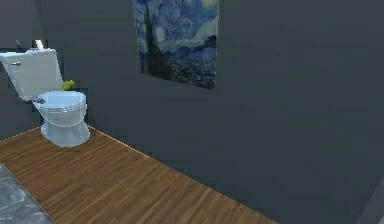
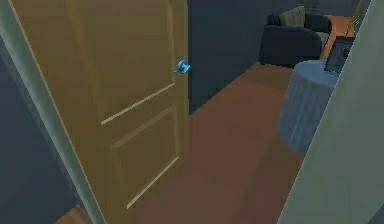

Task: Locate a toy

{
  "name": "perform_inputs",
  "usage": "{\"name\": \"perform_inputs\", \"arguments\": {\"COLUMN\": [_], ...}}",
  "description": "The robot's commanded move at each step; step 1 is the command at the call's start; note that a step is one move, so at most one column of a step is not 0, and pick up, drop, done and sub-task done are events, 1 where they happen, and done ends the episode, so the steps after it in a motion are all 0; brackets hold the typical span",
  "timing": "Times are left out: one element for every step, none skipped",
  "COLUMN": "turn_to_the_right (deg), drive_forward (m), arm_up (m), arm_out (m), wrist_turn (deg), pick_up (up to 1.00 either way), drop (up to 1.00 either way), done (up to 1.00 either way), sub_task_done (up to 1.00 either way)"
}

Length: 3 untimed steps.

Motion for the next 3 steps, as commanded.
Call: {"name": "perform_inputs", "arguments": {"turn_to_the_right": [45.0,-9.0,0.0], "drive_forward": [0.00,0.00,0.20], "arm_up": [0.00,0.00,0.00], "arm_out": [0.00,0.00,0.00], "wrist_turn": [0.0,0.0,0.0], "pick_up": [0.00,0.00,0.00], "drop": [0.00,0.00,0.00], "done": [0.00,0.00,0.00], "sub_task_done": [0.00,0.00,0.00]}}
